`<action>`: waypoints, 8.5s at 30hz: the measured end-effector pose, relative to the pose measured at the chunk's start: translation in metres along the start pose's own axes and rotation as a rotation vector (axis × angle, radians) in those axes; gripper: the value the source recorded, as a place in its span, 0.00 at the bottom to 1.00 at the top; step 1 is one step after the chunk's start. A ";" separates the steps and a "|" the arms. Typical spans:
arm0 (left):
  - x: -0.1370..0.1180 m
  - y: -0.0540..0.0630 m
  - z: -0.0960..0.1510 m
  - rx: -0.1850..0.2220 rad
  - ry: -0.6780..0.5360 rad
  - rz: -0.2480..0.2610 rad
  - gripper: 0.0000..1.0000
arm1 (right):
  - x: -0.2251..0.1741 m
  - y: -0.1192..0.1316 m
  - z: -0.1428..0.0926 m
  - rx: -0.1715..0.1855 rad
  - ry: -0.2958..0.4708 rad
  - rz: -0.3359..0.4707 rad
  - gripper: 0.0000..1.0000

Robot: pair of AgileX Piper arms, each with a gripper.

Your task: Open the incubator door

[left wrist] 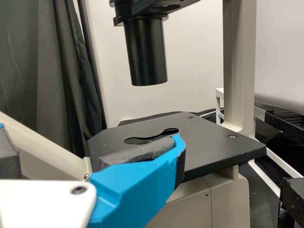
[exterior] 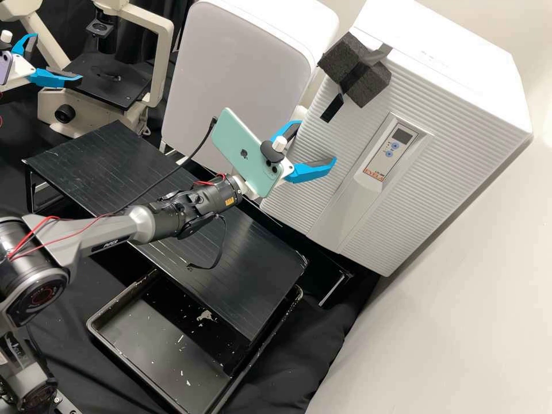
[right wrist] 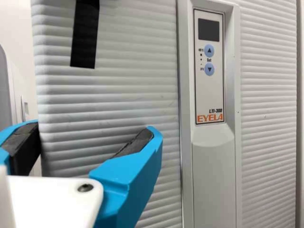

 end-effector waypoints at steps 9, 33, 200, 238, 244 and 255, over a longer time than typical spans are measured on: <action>0.000 0.000 0.000 0.000 0.000 0.000 1.00 | -0.003 0.001 -0.001 0.001 -0.004 -0.008 0.00; 0.000 0.000 0.000 0.000 0.000 0.000 1.00 | -0.027 0.013 -0.002 -0.033 -0.028 -0.027 0.00; 0.000 0.000 0.000 0.000 0.000 0.000 1.00 | -0.062 0.028 0.006 -0.318 -0.527 0.417 1.00; 0.000 0.000 0.000 0.000 0.000 0.000 1.00 | -0.088 0.052 -0.004 -0.414 -0.722 0.435 1.00; 0.000 0.000 0.000 0.000 0.000 0.000 1.00 | -0.107 0.065 -0.022 -0.432 -0.610 0.468 1.00; 0.000 0.000 0.000 0.000 0.000 0.000 1.00 | -0.137 0.038 -0.070 -0.550 -0.016 0.471 1.00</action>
